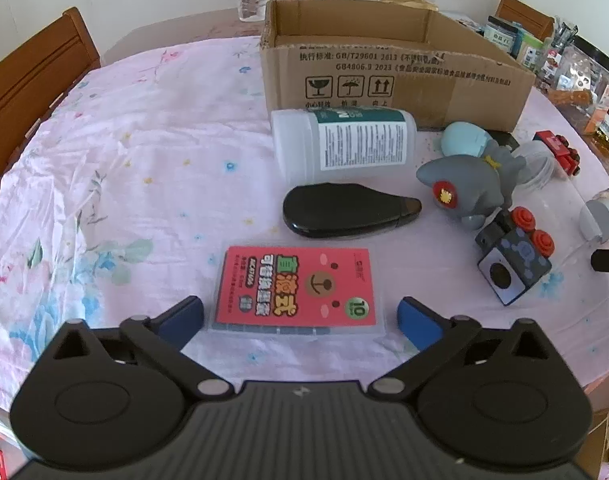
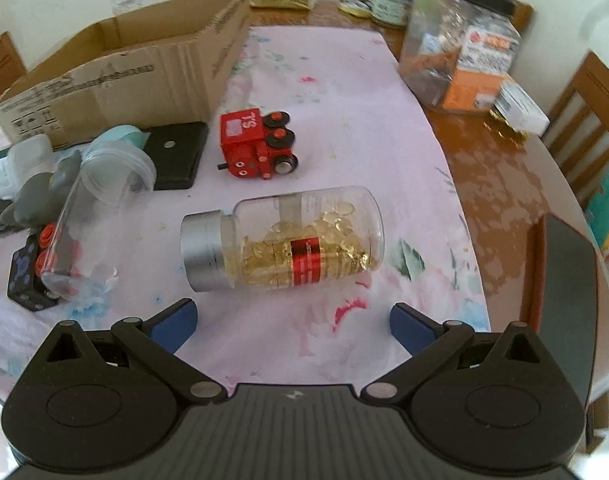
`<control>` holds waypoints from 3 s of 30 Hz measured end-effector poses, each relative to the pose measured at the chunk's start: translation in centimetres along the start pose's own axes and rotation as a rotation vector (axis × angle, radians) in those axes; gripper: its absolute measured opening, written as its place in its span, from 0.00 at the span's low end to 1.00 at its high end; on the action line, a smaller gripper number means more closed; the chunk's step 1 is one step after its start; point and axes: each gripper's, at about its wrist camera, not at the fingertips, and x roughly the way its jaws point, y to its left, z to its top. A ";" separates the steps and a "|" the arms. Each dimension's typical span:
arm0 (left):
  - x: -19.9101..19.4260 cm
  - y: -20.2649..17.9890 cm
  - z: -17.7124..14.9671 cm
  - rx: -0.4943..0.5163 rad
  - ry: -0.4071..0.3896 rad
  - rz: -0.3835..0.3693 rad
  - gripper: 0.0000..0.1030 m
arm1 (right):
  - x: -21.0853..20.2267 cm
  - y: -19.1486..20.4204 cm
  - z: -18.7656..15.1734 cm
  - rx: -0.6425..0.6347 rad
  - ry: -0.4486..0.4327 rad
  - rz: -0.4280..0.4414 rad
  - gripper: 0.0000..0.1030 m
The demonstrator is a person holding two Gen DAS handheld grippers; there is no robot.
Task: Organize rigid objects
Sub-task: 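Close the right gripper around the capsule jar lying on its side while the left holds the card pack, then carry both items over the cardboard box and open the left gripper to drop the card pack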
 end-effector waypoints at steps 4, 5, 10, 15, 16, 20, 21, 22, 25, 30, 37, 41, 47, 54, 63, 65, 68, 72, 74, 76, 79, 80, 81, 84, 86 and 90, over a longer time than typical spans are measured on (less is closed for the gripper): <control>0.0 -0.1 -0.1 -0.009 -0.015 0.005 1.00 | -0.4 -0.1 -0.6 -0.005 -0.049 0.004 1.00; 0.0 -0.1 -0.1 -0.015 -0.018 0.010 1.00 | -0.4 -0.1 -0.7 -0.002 -0.060 0.001 1.00; 0.1 -0.4 -0.2 -0.020 -0.045 0.016 1.00 | -0.6 -0.1 -1.4 0.002 -0.117 -0.003 1.00; 0.1 -0.5 -0.1 -0.027 -0.051 0.022 1.00 | -0.5 -0.4 -1.2 -0.026 -0.117 0.019 1.00; 0.1 -0.5 -0.1 -0.028 -0.053 0.024 1.00 | -0.4 -0.5 -1.1 -0.031 -0.115 0.022 1.00; 0.0 -0.6 -0.3 -0.035 -0.059 0.030 1.00 | 0.0 -0.7 -0.7 -0.041 -0.118 0.029 1.00; 0.0 -0.6 -0.3 -0.036 -0.060 0.032 1.00 | 0.1 -0.6 -0.6 -0.040 -0.118 0.028 1.00; 0.0 -0.7 -0.3 -0.036 -0.061 0.033 1.00 | 0.2 -0.6 -0.4 -0.044 -0.120 0.026 1.00; 0.0 -0.7 -0.3 -0.036 -0.061 0.037 1.00 | 0.4 -0.4 0.0 -0.051 -0.112 0.033 1.00; 0.0 -0.7 -0.2 -0.040 -0.059 0.037 1.00 | 0.7 -0.1 1.0 -0.050 -0.084 0.024 1.00; 0.3 -0.3 0.2 -0.034 -0.056 0.029 0.98 | 0.7 0.3 2.2 -0.058 -0.075 0.000 1.00; 0.4 -0.2 0.6 0.002 -0.053 0.002 0.94 | 0.7 0.4 2.6 -0.062 -0.059 -0.003 1.00; 0.4 0.1 0.8 0.016 -0.050 -0.010 0.89 | 0.5 0.7 3.1 -0.074 -0.054 -0.004 1.00; 0.5 0.3 1.3 0.029 -0.028 -0.023 0.88 | 0.4 0.9 3.6 -0.080 -0.032 -0.022 0.95; 0.7 0.8 2.1 0.055 0.025 -0.047 0.87 | 0.3 0.6 4.0 -0.074 0.012 -0.010 0.94; 0.5 0.9 2.3 0.072 0.033 -0.053 0.87 | -0.1 0.4 4.2 -0.073 0.013 -0.002 0.94; 0.0 1.1 2.7 0.104 0.040 -0.061 0.87 | -0.8 0.2 4.6 -0.078 0.013 0.015 0.94; -1.4 1.4 4.1 0.147 0.045 -0.091 0.87 | -2.4 0.2 5.7 -0.102 0.004 0.054 0.94; -2.4 1.5 5.2 0.166 0.044 -0.111 0.87 | -3.3 0.4 6.5 -0.118 -0.007 0.080 0.94; -3.5 1.5 6.4 0.190 0.032 -0.128 0.87 | -4.4 0.7 7.6 -0.135 -0.029 0.107 0.94; -5.1 1.4 8.5 0.230 0.003 -0.151 0.87 | -5.9 1.3 9.5 -0.155 -0.068 0.142 0.94; -5.5 1.4 9.3 0.237 -0.007 -0.165 0.87 | -6.3 1.5 10.2 -0.160 -0.083 0.154 0.94; -5.8 1.4 10.2 0.244 -0.017 -0.175 0.87 | -6.7 1.8 10.8 -0.164 -0.098 0.164 0.94; -6.0 1.2 12.7 0.268 -0.054 -0.190 0.87 | -7.4 2.6 12.6 -0.165 -0.132 0.192 0.94; -5.8 1.2 14.5 0.288 -0.087 -0.196 0.87 | -7.7 3.2 13.8 -0.164 -0.150 0.208 0.94; -4.7 1.2 17.8 0.300 -0.129 -0.211 0.87 | -7.9 4.4 15.6 -0.168 -0.177 0.223 0.94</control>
